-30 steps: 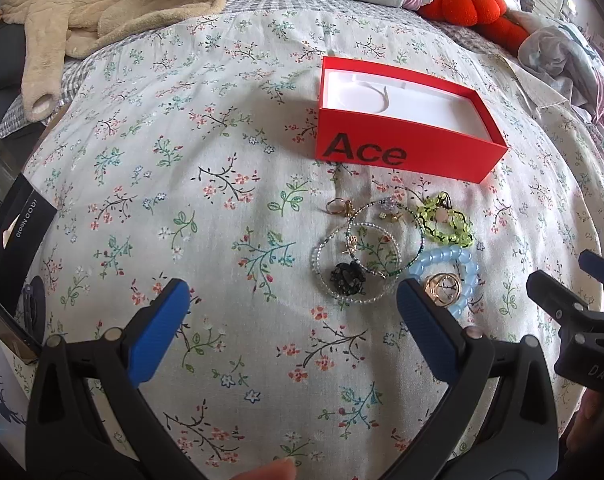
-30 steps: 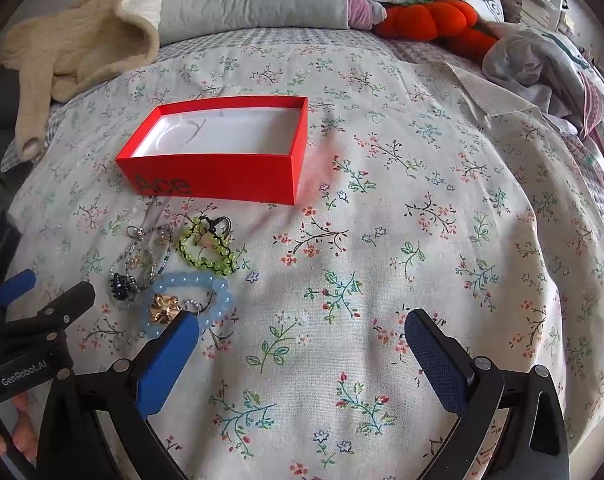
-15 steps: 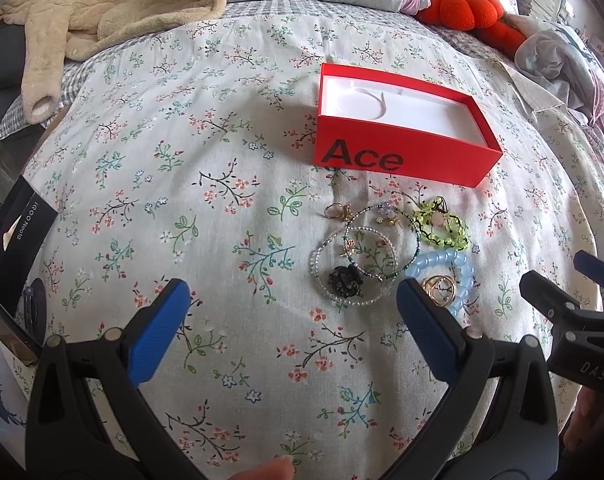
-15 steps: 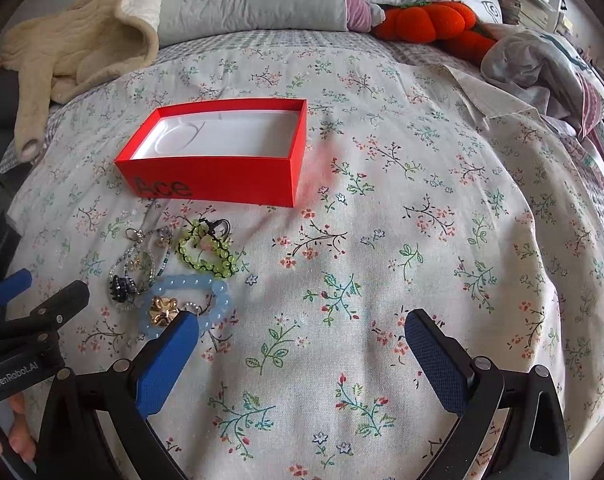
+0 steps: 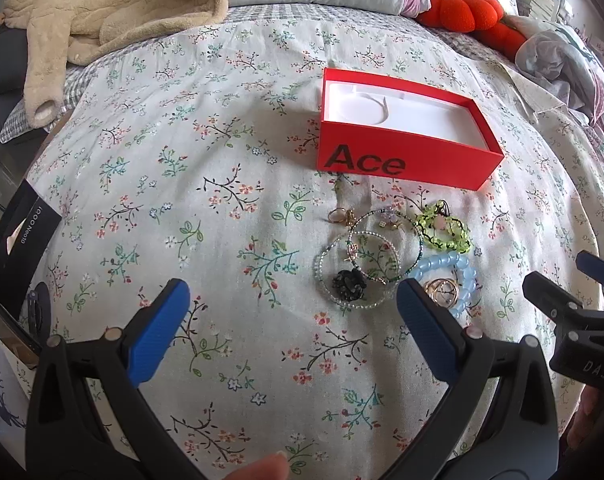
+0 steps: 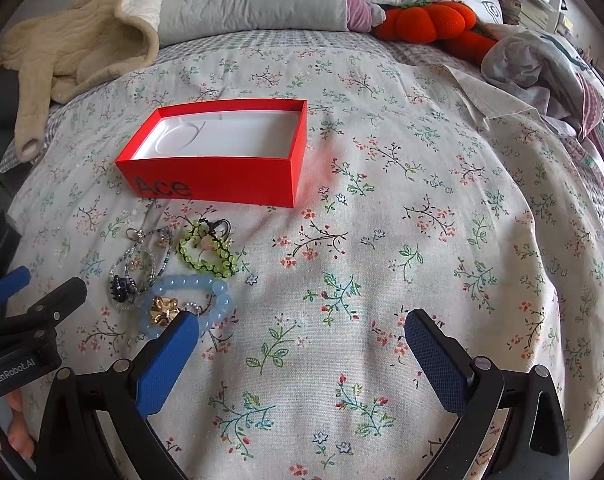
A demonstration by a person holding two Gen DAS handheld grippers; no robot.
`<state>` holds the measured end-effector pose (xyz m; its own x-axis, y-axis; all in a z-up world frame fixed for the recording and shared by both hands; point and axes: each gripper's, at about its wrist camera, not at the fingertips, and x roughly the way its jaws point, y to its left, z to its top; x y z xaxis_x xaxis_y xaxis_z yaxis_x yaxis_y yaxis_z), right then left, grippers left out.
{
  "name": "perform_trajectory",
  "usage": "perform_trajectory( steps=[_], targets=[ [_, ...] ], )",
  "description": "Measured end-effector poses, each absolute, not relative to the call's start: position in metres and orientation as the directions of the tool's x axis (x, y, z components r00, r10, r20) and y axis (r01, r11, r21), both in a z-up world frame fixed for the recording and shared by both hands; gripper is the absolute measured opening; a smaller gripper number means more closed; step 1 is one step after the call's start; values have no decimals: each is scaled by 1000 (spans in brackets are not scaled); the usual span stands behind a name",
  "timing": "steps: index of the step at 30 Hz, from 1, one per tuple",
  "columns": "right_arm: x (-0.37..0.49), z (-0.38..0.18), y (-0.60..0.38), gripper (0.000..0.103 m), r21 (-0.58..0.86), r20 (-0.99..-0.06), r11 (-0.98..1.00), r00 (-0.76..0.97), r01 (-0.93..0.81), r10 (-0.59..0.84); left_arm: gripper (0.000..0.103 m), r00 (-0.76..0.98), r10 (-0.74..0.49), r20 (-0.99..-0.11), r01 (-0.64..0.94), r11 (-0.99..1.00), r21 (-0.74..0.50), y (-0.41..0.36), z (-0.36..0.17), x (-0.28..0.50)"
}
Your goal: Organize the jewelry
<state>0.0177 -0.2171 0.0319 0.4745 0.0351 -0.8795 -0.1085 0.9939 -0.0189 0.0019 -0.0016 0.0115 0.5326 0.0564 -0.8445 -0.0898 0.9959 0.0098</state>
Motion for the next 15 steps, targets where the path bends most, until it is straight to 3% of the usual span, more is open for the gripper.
perform_trajectory(
  steps=[15],
  targets=[
    [34,34,-217,103,35,-891,990,445,-136,92,103,537,-3,-844,-46,998,-33,14,13,11]
  ],
)
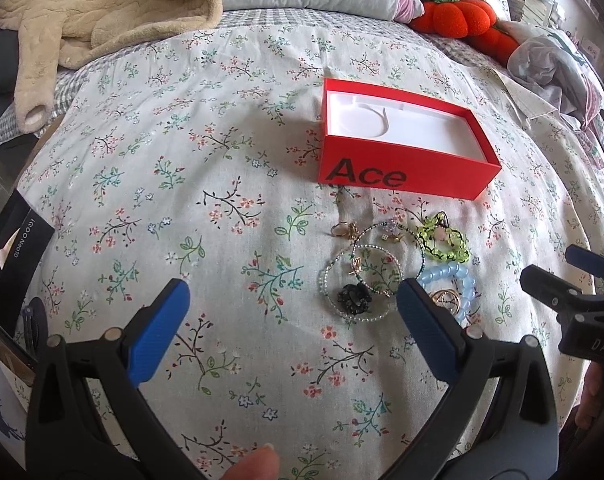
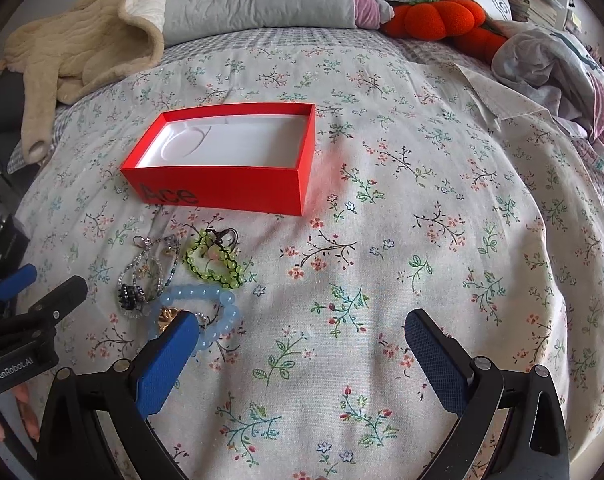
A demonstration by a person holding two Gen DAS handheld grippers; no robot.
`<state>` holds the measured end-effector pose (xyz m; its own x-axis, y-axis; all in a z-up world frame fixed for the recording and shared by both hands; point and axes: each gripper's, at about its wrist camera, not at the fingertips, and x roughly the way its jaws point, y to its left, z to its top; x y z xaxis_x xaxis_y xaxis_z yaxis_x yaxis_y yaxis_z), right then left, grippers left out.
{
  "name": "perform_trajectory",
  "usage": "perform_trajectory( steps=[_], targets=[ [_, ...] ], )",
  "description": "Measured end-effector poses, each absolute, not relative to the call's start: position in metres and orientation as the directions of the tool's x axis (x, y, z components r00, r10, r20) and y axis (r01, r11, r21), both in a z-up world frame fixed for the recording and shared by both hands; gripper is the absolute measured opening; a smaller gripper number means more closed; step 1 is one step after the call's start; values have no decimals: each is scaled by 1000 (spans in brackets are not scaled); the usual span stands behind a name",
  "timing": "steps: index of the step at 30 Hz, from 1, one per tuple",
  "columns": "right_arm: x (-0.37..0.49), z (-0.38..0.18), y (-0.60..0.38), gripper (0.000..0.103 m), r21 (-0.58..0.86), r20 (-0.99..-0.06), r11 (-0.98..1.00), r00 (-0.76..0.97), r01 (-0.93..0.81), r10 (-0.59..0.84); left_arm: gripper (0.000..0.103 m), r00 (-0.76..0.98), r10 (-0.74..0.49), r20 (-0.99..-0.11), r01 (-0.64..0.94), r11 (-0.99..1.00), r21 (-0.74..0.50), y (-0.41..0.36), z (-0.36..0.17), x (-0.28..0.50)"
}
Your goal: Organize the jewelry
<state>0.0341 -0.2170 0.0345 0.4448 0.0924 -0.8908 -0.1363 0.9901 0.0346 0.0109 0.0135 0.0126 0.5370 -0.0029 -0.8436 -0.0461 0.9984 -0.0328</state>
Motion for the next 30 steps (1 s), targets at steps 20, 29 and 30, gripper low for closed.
perform_trajectory(
  steps=[20,29,30],
  targets=[
    [94,-17,-197,39,354,-875,902,252,-248,413,92,423,-265,-866,-30,952,-306,45,-10,51],
    [102,-27,-186,9,351,-871,893,253,-280,422,60,393,-389,-833,11,908,-419,41,-17,66],
    [102,-25,-188,8,349,-871,895,256,-279,420,55,387,-405,-828,15,901,-434,40,-18,67]
  ],
)
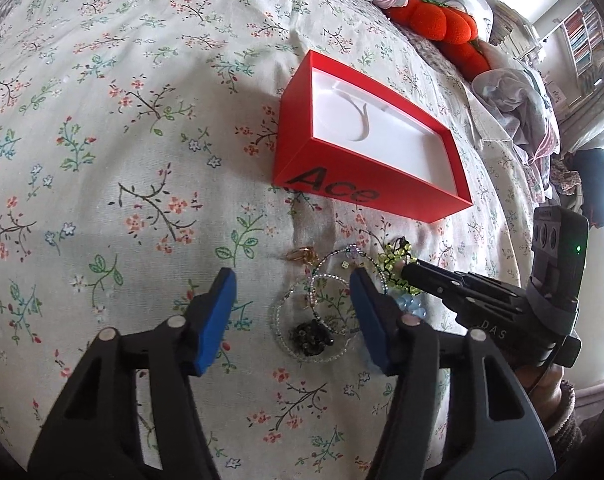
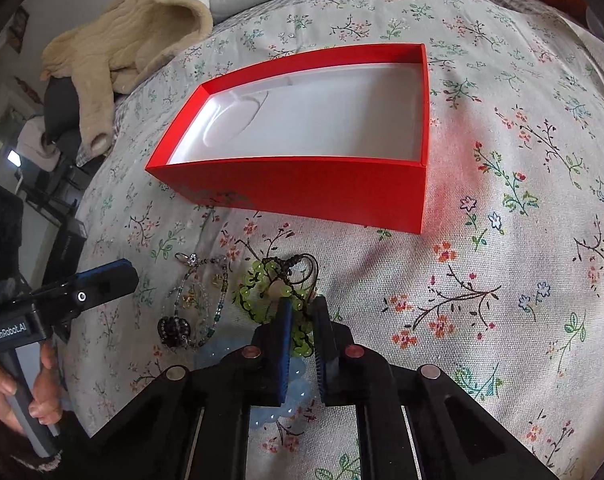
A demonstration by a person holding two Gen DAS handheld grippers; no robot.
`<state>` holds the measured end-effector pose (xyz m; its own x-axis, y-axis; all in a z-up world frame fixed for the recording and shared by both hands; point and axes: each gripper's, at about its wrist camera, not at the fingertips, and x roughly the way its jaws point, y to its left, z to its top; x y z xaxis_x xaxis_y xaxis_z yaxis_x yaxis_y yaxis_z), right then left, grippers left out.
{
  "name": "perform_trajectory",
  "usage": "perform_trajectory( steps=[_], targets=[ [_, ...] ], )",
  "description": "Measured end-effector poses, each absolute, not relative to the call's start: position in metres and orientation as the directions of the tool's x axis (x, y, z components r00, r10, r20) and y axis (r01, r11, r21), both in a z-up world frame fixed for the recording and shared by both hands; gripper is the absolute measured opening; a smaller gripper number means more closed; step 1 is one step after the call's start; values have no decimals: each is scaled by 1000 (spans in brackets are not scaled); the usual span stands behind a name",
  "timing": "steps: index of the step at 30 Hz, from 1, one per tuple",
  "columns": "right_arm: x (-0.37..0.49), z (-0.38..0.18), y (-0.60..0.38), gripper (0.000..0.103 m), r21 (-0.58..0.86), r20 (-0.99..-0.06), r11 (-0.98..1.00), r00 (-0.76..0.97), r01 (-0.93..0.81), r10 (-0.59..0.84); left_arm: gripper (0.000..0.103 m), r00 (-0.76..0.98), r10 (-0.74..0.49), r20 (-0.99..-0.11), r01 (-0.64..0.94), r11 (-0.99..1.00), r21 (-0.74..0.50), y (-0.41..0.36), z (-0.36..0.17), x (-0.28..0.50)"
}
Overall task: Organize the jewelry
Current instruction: 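Close the right gripper on the green beaded bracelet while the left gripper grasps a small gold ring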
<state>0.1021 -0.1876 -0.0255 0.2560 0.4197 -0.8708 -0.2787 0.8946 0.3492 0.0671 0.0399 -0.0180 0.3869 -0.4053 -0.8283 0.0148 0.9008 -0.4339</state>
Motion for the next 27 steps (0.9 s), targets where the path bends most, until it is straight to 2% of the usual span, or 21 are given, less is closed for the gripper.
perform_trajectory(
  steps=[7,27],
  targets=[
    [102,-8,-200,7,344,-858,903,305,-258,414,35,345,-439,-830,31,889,-457,29,-25,72],
    [101,-8,-212,7,350,-862,907,297,-236,410,6,337,-409,-848,39,906,-422,10,-39,90]
  ],
)
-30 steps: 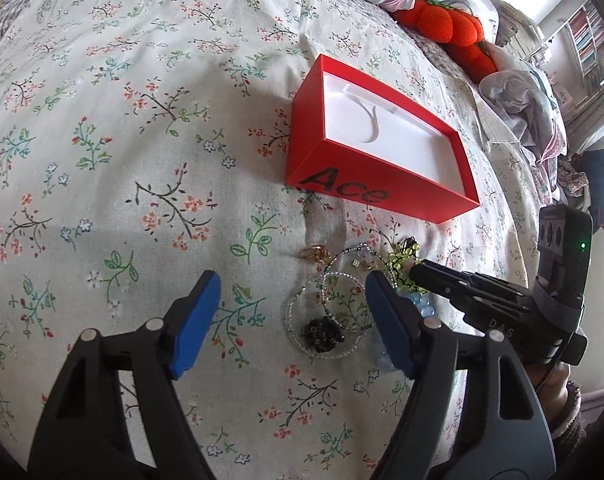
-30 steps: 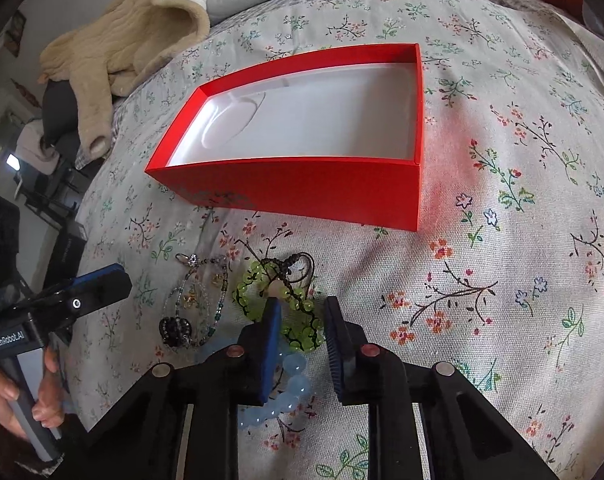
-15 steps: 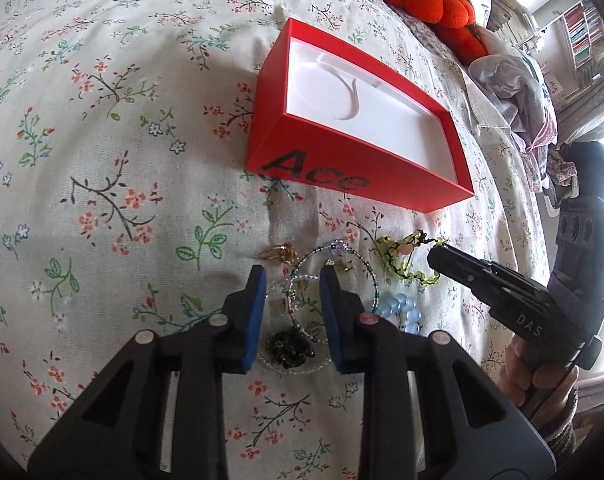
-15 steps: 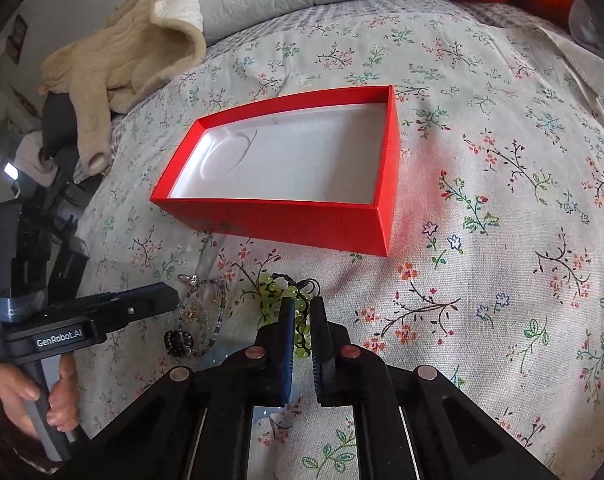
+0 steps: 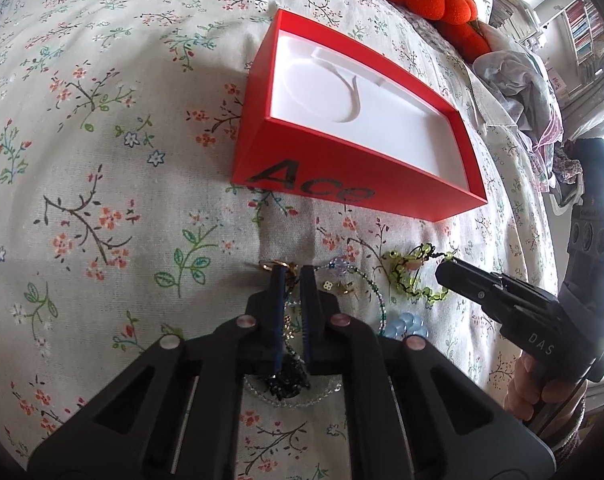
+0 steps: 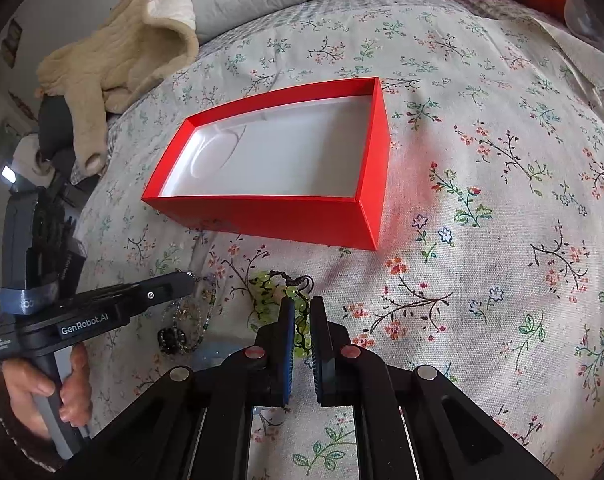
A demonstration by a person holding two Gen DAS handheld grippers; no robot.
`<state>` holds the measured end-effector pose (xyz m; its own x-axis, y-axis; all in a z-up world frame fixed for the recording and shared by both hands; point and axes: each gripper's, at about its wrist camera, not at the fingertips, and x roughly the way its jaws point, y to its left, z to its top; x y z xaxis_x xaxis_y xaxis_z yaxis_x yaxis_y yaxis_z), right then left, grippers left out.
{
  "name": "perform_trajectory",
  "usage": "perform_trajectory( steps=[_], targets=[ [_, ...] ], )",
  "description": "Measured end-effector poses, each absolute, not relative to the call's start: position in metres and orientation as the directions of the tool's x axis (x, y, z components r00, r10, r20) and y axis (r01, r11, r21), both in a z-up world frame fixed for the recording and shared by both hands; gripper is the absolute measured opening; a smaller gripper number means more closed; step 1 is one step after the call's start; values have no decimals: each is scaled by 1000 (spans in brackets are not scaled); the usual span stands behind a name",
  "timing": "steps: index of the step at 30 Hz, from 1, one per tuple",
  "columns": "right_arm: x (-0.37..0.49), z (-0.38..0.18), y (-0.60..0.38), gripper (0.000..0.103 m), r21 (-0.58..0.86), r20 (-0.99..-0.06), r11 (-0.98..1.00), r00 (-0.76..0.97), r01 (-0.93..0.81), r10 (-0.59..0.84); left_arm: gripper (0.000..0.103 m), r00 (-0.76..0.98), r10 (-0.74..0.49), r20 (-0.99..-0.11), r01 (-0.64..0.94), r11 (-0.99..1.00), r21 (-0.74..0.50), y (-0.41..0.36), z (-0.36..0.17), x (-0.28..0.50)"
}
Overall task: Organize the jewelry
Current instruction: 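Close the right gripper on the green beaded bracelet while the left gripper grasps a small gold ring, then carry both items into the red Ace box while both grippers open to release them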
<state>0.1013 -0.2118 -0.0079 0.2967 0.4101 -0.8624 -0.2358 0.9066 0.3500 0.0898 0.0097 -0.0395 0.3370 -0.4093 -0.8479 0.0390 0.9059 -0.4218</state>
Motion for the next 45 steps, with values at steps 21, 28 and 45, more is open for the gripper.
perform_trajectory(
  steps=[21,28,45],
  targets=[
    [89,25,-221,7,383,-824,894,352,-231,444,8,357,-335,-872,78,941,-329,0,-26,81],
    [87,25,-221,7,382,-826,896,352,-226,440,23,349,-328,-878,58,942,-329,-4,-25,82],
    [90,23,-219,7,379,-830,897,346,-227,438,8,346,-308,-886,54,949,-309,-9,-30,85]
  ],
)
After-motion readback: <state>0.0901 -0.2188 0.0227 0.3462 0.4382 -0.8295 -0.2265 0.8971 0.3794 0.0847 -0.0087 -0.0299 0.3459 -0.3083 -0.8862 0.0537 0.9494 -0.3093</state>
